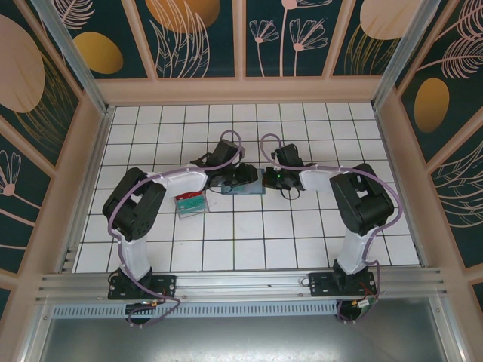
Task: Take the credit cards out of the card holder
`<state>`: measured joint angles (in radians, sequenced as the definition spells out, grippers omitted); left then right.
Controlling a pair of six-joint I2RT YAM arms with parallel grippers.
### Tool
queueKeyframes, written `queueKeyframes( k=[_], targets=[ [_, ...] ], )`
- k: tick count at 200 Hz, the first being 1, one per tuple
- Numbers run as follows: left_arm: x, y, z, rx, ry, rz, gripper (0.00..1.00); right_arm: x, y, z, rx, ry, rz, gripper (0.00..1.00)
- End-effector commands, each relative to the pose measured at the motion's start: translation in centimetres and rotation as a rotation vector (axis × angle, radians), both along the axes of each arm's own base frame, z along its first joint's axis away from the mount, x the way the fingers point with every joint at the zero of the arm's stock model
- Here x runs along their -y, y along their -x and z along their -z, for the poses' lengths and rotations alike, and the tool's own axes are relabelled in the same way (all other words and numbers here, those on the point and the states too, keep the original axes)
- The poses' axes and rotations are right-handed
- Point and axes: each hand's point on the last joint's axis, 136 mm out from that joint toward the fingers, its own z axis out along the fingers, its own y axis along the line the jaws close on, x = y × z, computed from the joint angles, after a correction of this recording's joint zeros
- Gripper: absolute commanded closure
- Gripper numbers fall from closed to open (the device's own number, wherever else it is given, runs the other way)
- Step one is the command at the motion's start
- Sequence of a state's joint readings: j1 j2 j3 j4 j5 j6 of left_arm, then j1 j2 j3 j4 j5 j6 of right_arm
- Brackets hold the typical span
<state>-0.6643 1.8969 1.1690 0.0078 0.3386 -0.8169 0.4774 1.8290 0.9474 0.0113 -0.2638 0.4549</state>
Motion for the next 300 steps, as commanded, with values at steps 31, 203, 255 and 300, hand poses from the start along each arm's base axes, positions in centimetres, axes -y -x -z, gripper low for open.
queueKeyframes(
  k=[31,203,255,300],
  targets=[
    [-1.3,-1.0,-1.8,0.057,-0.033,-0.034,0.63,0.1,-0.4,-1.4,-0.017,-0.063,0.029,1.00],
    [-9.8,-1.1,5.9,-0.072,-0.185,-0.184,0.94,-7.1,-0.7,-6.0,-0.063,-0.353,-0.103,0.87],
    [-9.9,-0.4,6.8,-0.099,-0.172,-0.187,0.94,-8.0,-0.2,-3.6,-0.133,-0.353,-0.112,0.87],
    [-9.7,-0.3,6.8,-0.106,-0.168,-0.185,0.94,-8.4,0.1,-2.5,-0.165,-0.348,-0.122,0.84]
  ],
)
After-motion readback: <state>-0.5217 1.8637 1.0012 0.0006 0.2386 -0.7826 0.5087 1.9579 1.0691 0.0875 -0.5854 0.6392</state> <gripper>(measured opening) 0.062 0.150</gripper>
